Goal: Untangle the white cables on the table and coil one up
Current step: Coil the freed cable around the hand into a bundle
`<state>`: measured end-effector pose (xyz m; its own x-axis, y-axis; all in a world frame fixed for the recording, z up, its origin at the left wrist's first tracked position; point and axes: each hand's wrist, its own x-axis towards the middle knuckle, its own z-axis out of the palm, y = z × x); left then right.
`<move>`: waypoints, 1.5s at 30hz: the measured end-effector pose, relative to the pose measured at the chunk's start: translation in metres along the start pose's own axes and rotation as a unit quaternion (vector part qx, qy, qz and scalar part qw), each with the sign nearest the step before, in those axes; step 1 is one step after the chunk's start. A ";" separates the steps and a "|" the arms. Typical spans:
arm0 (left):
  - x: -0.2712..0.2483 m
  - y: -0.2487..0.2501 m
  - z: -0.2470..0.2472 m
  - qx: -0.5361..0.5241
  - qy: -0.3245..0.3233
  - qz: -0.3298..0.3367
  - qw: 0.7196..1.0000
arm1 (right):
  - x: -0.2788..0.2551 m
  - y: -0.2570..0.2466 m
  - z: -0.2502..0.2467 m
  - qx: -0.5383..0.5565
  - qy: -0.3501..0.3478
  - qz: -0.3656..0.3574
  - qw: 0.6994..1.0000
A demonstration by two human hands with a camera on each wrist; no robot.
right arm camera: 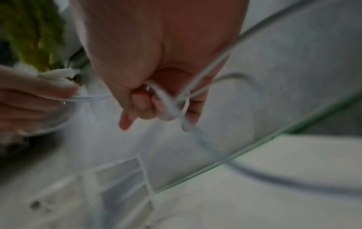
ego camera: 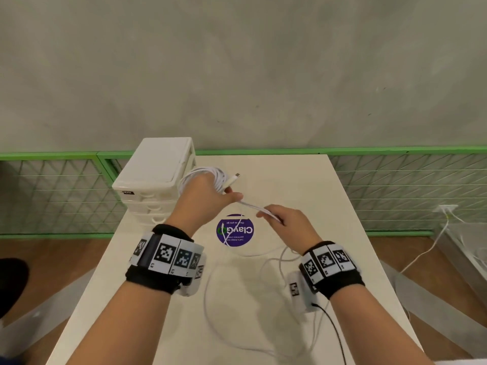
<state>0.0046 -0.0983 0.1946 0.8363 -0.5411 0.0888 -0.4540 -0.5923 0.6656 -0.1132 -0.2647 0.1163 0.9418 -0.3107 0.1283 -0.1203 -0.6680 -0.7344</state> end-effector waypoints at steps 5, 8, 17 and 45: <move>-0.009 -0.022 -0.006 0.072 -0.059 -0.081 0.992 | 0.000 0.031 -0.028 0.010 0.126 -0.037 0.991; -0.026 -0.013 0.005 -0.040 -0.213 -0.072 0.974 | 0.013 0.029 -0.043 0.026 0.174 -0.008 0.984; -0.037 0.022 0.010 -0.450 -0.370 0.034 0.812 | 0.032 0.029 -0.046 -0.131 0.086 -0.041 0.987; 0.003 0.003 0.020 -0.190 -0.293 -0.008 0.937 | 0.009 -0.017 -0.042 0.183 0.049 -0.062 0.980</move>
<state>-0.0011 -0.1138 0.1817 0.4785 -0.8352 -0.2711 -0.2070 -0.4073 0.8895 -0.1161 -0.2843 0.1581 0.9056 -0.3167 0.2822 0.1316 -0.4226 -0.8967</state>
